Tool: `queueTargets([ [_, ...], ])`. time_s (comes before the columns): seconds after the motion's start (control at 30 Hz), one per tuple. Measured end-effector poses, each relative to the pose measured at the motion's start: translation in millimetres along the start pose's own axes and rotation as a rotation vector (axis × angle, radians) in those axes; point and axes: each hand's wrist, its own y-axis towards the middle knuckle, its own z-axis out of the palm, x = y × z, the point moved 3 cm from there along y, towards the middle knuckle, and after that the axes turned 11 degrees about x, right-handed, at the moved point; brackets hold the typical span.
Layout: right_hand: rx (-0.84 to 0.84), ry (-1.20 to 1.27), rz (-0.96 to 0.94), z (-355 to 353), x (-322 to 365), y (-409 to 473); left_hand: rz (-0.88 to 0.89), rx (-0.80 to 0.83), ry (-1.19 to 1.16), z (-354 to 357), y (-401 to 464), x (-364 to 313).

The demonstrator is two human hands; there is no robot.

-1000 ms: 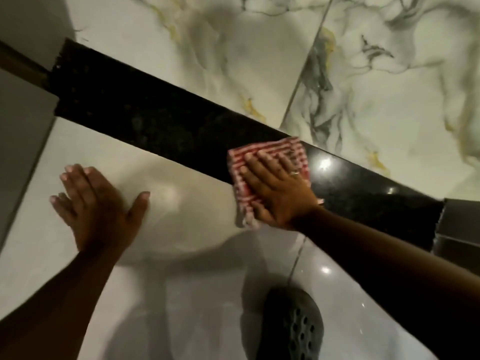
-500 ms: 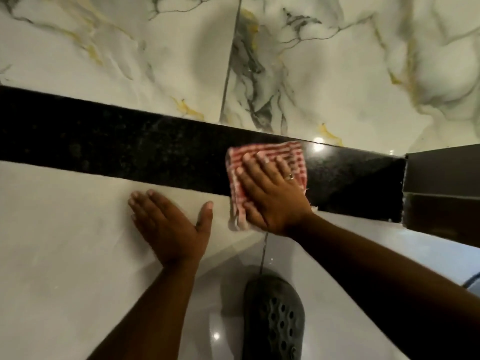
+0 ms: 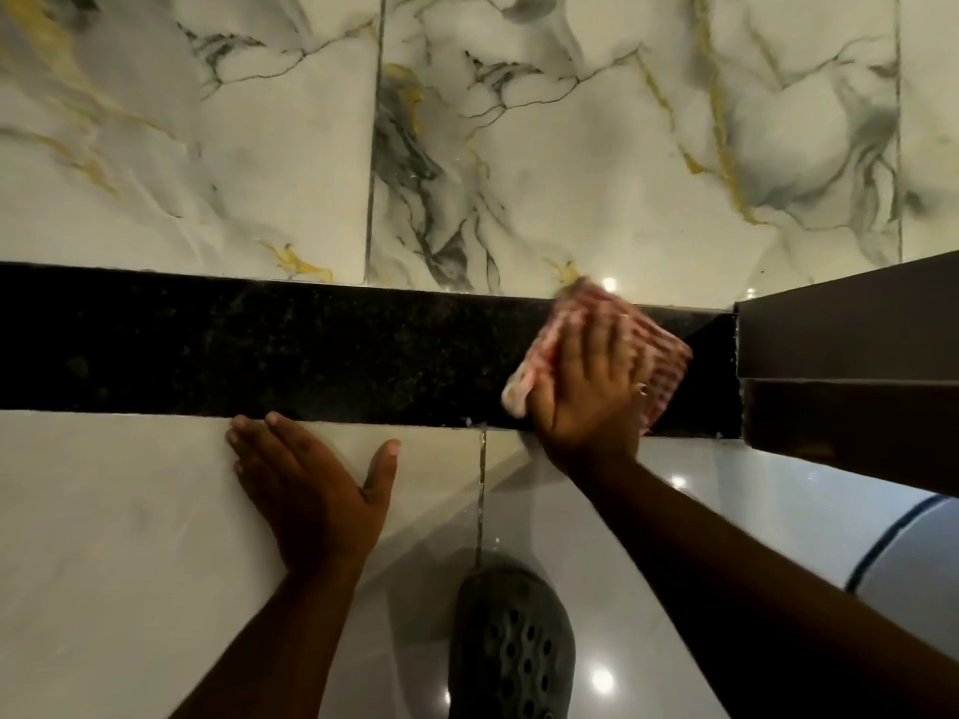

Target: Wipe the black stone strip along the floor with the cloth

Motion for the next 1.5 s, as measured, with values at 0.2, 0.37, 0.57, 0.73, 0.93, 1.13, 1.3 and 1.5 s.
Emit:
queueTargets([
  [0.2,0.104,-0.198,-0.577,-7,-13,-7,0.368,0.132,0.227,-4,-6,-1],
  [0.37,-0.033,0.167,-0.103,-35,-31,-20,0.578,0.232,0.324,-30,-14,-62],
  [0.57,0.172,0.384,0.402,-40,-48,-23,0.373,0.322,-0.025,-30,-19,-157],
  [0.73,0.108,0.544,0.484,-39,-26,-21,0.21,0.247,0.056,-20,-36,-128],
  [0.93,0.075,0.466,0.529,-30,-39,-36,0.42,0.339,0.327,4,-30,-73],
  [1.13,-0.068,0.18,0.315,-15,-28,-51,0.503,0.222,0.315,19,-28,-61],
  [1.3,0.172,-0.046,0.028,7,-36,-43,0.547,0.229,0.377,16,-25,-59],
  [1.5,0.064,0.13,0.131,0,-39,-41,0.5,0.302,0.47,-4,-25,-73],
])
